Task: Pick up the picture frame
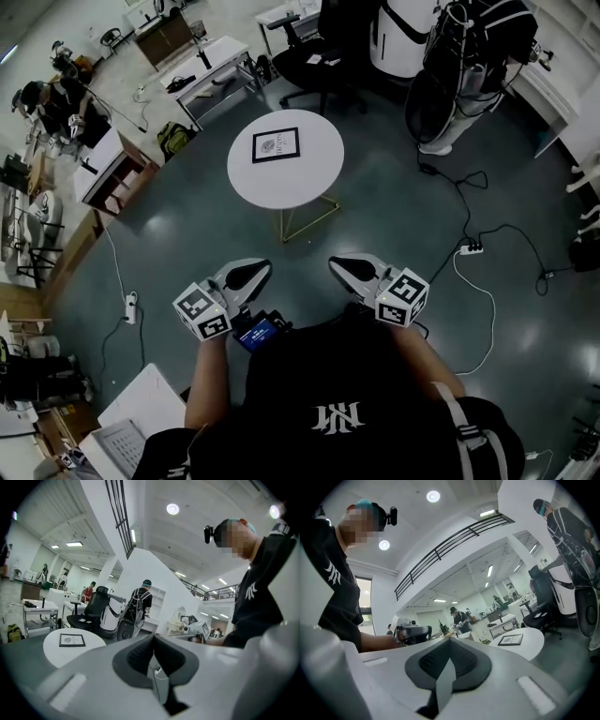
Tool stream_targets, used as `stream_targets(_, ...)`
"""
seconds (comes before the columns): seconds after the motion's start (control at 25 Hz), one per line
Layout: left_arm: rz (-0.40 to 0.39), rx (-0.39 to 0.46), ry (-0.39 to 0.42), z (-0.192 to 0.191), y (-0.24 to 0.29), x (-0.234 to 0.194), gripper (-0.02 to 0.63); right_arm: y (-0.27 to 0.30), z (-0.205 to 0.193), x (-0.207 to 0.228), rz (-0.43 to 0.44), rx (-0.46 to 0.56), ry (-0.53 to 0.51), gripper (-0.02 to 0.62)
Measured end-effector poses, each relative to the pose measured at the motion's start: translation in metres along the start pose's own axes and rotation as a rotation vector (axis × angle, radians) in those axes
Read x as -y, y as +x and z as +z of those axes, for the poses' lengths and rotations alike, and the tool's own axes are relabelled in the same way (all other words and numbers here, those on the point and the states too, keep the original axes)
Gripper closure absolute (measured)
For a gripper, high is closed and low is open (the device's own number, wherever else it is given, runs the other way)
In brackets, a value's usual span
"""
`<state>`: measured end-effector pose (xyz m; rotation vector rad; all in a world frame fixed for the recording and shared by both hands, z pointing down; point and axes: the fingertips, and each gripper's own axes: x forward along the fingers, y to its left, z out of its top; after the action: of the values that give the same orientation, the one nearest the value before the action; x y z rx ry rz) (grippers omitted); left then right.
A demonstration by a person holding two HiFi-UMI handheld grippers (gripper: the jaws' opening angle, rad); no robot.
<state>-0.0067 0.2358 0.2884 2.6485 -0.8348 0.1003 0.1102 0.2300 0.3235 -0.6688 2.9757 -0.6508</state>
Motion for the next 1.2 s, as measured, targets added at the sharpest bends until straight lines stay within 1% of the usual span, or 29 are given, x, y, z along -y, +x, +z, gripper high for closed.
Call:
stream_targets(0.12,0.055,-0.004,0.003,0.011,0.017,-0.009,0.602,-0.001,0.008,0.025,0.052,-0.025,0.014,0.597)
stream_targets(0.24,0.116,-0.009,-0.009,0.005,0.024,-0.019,0.602,0.006,0.005,0.046,0.096,-0.048,0.027,0.597)
stream_targets(0.36,0.168,-0.034,-0.046,-0.006,0.031,-0.028,0.602,0.013,0.005,0.065,0.119,-0.044,0.049,0.597)
stream_targets(0.48,0.198,-0.07,-0.068,-0.01,0.037,-0.039,0.602,0.02,0.007,0.079,0.133,-0.028,0.093,0.597)
stream_targets(0.56,0.217,-0.076,-0.102,-0.012,0.037,-0.051,0.601,0.026,0.002,0.087,0.136,-0.038,0.112,0.597)
stream_targets(0.68,0.234,-0.081,-0.128,-0.016,0.034,-0.077,0.601,0.038,-0.001,0.107,0.118,-0.046,0.118,0.597)
stream_targets(0.88,0.223,-0.057,-0.122,-0.009,0.033,-0.126,0.601,0.057,0.012,0.156,0.024,-0.015,0.129,0.597)
stream_targets(1.04,0.235,-0.013,-0.139,-0.003,0.032,-0.178,0.601,0.086,0.02,0.178,-0.02,-0.044,0.114,0.597)
stream_targets(1.2,0.239,0.028,-0.16,0.012,0.022,-0.238,0.601,0.134,0.035,0.196,-0.031,-0.087,0.093,0.597)
